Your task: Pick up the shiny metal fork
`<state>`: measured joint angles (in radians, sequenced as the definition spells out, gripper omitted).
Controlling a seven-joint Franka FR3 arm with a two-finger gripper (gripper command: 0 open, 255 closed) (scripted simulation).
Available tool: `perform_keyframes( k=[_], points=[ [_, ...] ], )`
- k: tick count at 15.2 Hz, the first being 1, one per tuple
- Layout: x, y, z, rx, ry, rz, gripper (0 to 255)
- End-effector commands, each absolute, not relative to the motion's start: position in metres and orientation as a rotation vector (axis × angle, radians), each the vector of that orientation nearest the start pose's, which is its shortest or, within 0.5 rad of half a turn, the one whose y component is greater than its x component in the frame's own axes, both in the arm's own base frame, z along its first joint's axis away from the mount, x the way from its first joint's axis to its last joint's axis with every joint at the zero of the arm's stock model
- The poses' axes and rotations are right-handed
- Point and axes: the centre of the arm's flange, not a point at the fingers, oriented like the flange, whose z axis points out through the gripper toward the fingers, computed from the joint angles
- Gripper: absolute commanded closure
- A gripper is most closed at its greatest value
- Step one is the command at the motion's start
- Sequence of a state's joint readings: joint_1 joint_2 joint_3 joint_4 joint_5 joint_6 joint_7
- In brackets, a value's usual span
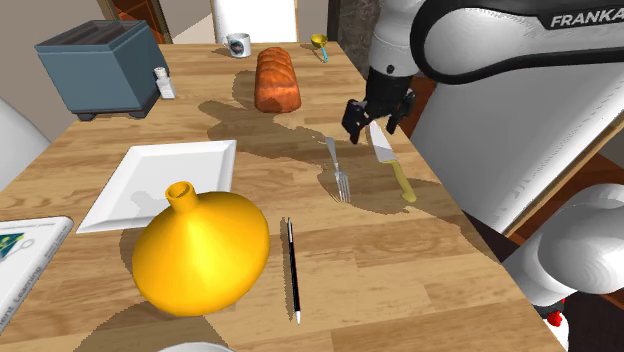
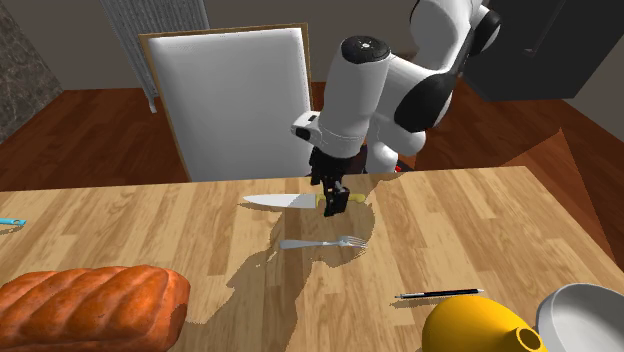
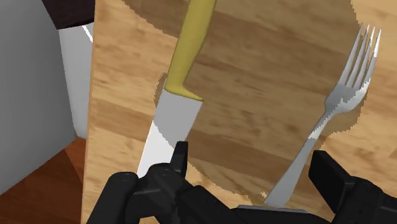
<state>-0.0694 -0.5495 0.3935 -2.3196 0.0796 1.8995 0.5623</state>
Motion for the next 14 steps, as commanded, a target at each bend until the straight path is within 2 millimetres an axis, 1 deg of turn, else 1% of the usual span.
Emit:
perform_keyframes(
  k=[1, 5, 6, 12, 13, 14],
  points=[
    [0.393, 0.174, 0.527, -3.142, 0.599, -0.222, 0],
    [0.429, 0.209, 0.513, -3.08, 0.799, -0.22, 0],
    [0.429, 0.209, 0.513, -3.079, 0.801, -0.22, 0],
    [0.429, 0.209, 0.481, -3.079, 0.801, -0.22, 0],
    [0.429, 0.209, 0.473, -3.079, 0.801, -0.22, 0],
    [0.429, 0.209, 0.473, -3.079, 0.801, -0.22, 0]
  ],
)
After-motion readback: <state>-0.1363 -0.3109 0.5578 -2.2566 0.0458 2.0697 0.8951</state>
